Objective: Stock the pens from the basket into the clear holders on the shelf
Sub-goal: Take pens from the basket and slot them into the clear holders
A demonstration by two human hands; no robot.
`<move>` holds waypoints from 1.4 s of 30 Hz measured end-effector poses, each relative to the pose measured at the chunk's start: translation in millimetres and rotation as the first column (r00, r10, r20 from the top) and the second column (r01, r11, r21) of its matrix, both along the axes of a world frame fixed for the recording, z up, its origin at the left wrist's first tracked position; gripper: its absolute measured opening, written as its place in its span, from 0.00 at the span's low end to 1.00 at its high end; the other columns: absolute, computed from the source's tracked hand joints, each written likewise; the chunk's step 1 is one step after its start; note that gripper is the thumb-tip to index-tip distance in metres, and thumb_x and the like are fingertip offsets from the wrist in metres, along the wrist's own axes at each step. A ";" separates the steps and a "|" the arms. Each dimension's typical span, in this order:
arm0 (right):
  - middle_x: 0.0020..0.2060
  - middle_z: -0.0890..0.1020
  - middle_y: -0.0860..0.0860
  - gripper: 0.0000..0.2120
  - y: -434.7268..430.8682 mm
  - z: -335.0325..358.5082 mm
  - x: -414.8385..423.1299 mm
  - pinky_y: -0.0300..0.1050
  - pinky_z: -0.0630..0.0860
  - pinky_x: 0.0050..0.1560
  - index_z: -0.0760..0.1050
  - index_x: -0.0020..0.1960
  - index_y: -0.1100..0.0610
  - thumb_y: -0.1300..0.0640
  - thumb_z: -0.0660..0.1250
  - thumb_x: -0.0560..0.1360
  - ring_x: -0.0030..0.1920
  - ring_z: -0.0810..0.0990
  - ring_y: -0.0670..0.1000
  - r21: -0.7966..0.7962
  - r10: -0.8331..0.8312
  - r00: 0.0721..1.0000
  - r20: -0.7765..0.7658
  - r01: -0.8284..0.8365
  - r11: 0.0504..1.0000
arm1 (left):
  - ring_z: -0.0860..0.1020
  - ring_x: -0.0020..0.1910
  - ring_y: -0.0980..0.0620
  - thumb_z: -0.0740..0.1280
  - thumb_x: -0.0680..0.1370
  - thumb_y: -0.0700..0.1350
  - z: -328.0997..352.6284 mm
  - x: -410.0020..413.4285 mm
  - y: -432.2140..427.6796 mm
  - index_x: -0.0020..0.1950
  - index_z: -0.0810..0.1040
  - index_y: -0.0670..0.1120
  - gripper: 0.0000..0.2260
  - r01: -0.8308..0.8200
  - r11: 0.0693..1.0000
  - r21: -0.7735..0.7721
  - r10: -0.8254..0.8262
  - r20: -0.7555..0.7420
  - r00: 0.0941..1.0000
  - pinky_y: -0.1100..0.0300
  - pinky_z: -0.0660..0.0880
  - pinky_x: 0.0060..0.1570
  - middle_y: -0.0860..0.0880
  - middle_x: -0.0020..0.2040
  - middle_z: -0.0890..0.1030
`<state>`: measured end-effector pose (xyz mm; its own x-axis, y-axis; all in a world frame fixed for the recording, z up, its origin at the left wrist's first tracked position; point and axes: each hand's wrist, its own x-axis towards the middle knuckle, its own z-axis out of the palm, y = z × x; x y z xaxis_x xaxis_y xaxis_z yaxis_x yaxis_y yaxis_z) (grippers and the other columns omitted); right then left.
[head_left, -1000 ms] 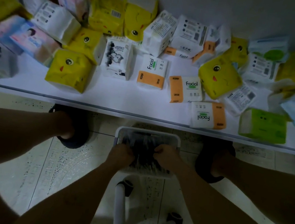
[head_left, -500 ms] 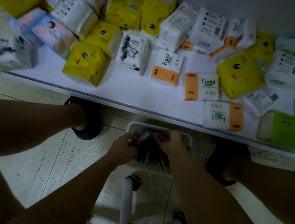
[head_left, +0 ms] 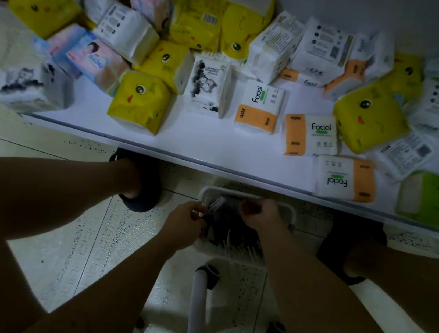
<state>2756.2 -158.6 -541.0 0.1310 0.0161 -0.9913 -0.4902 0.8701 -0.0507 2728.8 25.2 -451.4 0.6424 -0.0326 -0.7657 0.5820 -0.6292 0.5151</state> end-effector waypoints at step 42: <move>0.40 0.79 0.56 0.04 5.7 46.9 -25.4 0.55 0.82 0.46 0.71 0.43 0.56 0.60 0.66 0.76 0.42 0.80 0.58 -0.746 0.640 0.763 -0.090 -0.477 0.465 | 0.77 0.51 0.46 0.60 0.78 0.36 -7.6 -1.8 -18.3 0.56 0.74 0.45 0.09 -0.084 0.995 -0.050 0.084 0.001 0.996 0.55 0.77 0.47 0.44 0.53 0.77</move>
<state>2730.9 -152.8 -494.2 0.5236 -0.5155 -0.6783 -0.7676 0.0600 -0.6381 2727.0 6.9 -458.9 0.6469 -0.0161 -0.7624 0.6303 -0.5516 0.5464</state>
